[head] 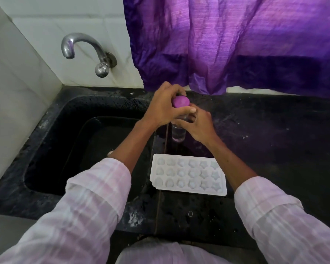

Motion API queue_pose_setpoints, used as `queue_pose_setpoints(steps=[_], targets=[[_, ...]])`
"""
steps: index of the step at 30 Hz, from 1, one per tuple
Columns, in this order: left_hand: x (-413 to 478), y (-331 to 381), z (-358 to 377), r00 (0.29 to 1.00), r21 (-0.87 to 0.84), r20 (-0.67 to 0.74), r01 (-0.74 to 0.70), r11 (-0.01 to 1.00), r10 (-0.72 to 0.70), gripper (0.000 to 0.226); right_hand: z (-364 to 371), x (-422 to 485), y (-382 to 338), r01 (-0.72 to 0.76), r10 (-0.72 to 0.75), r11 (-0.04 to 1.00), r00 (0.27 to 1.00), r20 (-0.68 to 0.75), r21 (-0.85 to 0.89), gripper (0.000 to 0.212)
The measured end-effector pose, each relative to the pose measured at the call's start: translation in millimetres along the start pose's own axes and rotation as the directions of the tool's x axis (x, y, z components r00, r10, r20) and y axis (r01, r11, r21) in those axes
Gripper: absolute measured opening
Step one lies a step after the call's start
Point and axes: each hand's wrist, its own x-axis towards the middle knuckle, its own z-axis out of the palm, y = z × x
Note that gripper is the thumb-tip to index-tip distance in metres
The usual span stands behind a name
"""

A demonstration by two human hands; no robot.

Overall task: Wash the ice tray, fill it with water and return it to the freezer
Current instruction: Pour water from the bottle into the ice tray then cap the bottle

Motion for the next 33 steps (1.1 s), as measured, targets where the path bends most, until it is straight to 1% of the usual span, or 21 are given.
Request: queue_pose_setpoints(steps=[2, 4, 6, 7, 9, 11, 13, 15, 17, 18, 19, 20, 22, 23, 25, 26, 27, 28, 31, 32, 33], targets=[[-1, -2, -2, 0.993, -0.053, 0.120, 0.007, 0.999, -0.001, 0.062, -1, 2, 2, 0.022, -0.022, 0.999, 1.000, 0.006, -0.026, 0.053], [-1, -4, -15, 0.960, -0.144, 0.272, -0.033, 0.989, 0.071, 0.065, 0, 3, 2, 0.005, -0.004, 1.000, 1.000, 0.020, -0.002, 0.054], [2, -5, -27, 0.940, -0.199, 0.332, -0.006, 0.980, 0.074, 0.064, 0, 3, 2, -0.015, 0.015, 1.000, 1.000, 0.020, 0.027, 0.054], [4, -4, -31, 0.946, -0.211, 0.321, 0.021, 0.977, 0.049, 0.062, 0, 3, 2, -0.015, 0.015, 0.999, 1.000, 0.020, 0.032, 0.054], [6, 0, -29, 0.972, -0.177, 0.235, 0.019, 0.984, 0.023, 0.057, 0, 2, 1, -0.003, 0.002, 1.000, 1.000, 0.017, 0.022, 0.054], [7, 0, -20, 0.989, -0.033, 0.146, -0.008, 0.999, 0.013, 0.051, 0, 2, 1, 0.001, -0.001, 1.000, 1.000, 0.012, 0.017, 0.051], [6, 0, -10, 0.994, 0.088, 0.108, -0.017, 0.996, 0.008, 0.053, -1, 2, 1, 0.011, -0.011, 1.000, 1.000, 0.009, 0.005, 0.048], [6, -1, -8, 0.988, 0.046, 0.151, 0.008, 0.999, -0.015, 0.062, -1, 4, 2, 0.035, -0.035, 0.999, 0.999, 0.004, -0.020, 0.048], [4, 1, -16, 0.957, -0.065, 0.289, 0.010, 0.998, 0.009, 0.071, -1, 3, 2, 0.024, -0.024, 1.000, 1.000, 0.015, -0.016, 0.052], [3, 2, -22, 0.933, -0.120, 0.359, 0.011, 0.993, 0.033, 0.071, 0, 3, 1, 0.014, -0.014, 1.000, 1.000, 0.020, -0.002, 0.054], [4, 2, -26, 0.919, -0.161, 0.392, 0.018, 0.987, 0.047, 0.069, 0, 3, 2, 0.009, -0.009, 1.000, 1.000, 0.021, 0.014, 0.055], [4, 2, -29, 0.922, -0.180, 0.383, 0.026, 0.983, 0.046, 0.065, 0, 2, 2, 0.007, -0.008, 1.000, 1.000, 0.021, 0.024, 0.056], [4, 5, -29, 0.958, -0.167, 0.287, 0.027, 0.986, 0.022, 0.057, 0, 2, 3, 0.005, -0.006, 1.000, 1.000, 0.025, 0.030, 0.055], [5, 5, -25, 0.975, -0.125, 0.224, 0.016, 0.992, 0.013, 0.053, 0, 2, 2, 0.005, -0.006, 0.999, 1.000, 0.026, 0.033, 0.055], [4, 5, -16, 0.993, 0.024, 0.122, -0.004, 1.000, 0.001, 0.050, -1, 1, 2, 0.008, -0.008, 0.999, 1.000, 0.020, 0.033, 0.052], [2, 6, -12, 0.995, 0.077, 0.099, 0.005, 0.997, -0.012, 0.050, -1, 1, 1, 0.010, -0.011, 0.999, 1.000, 0.016, 0.030, 0.051], [1, 6, -9, 0.995, 0.089, 0.096, 0.019, 0.996, -0.028, 0.051, -2, 1, 1, 0.013, -0.013, 1.000, 1.000, 0.014, 0.029, 0.050], [0, 6, -9, 0.992, 0.055, 0.118, 0.033, 0.998, -0.039, 0.052, -2, 1, 1, 0.015, -0.015, 1.000, 1.000, 0.016, 0.028, 0.049], [-4, 4, -20, 0.953, -0.153, 0.304, 0.061, 0.986, -0.012, 0.054, -1, 1, 0, 0.006, -0.008, 0.999, 0.999, 0.036, 0.040, 0.055], [-5, 2, -25, 0.943, -0.191, 0.332, 0.064, 0.979, 0.003, 0.055, -1, 1, 1, 0.006, -0.007, 0.999, 0.999, 0.039, 0.045, 0.059], [-5, 0, -28, 0.944, -0.204, 0.329, 0.067, 0.977, 0.004, 0.055, -1, 1, 2, 0.006, -0.008, 0.999, 0.999, 0.039, 0.046, 0.061]])
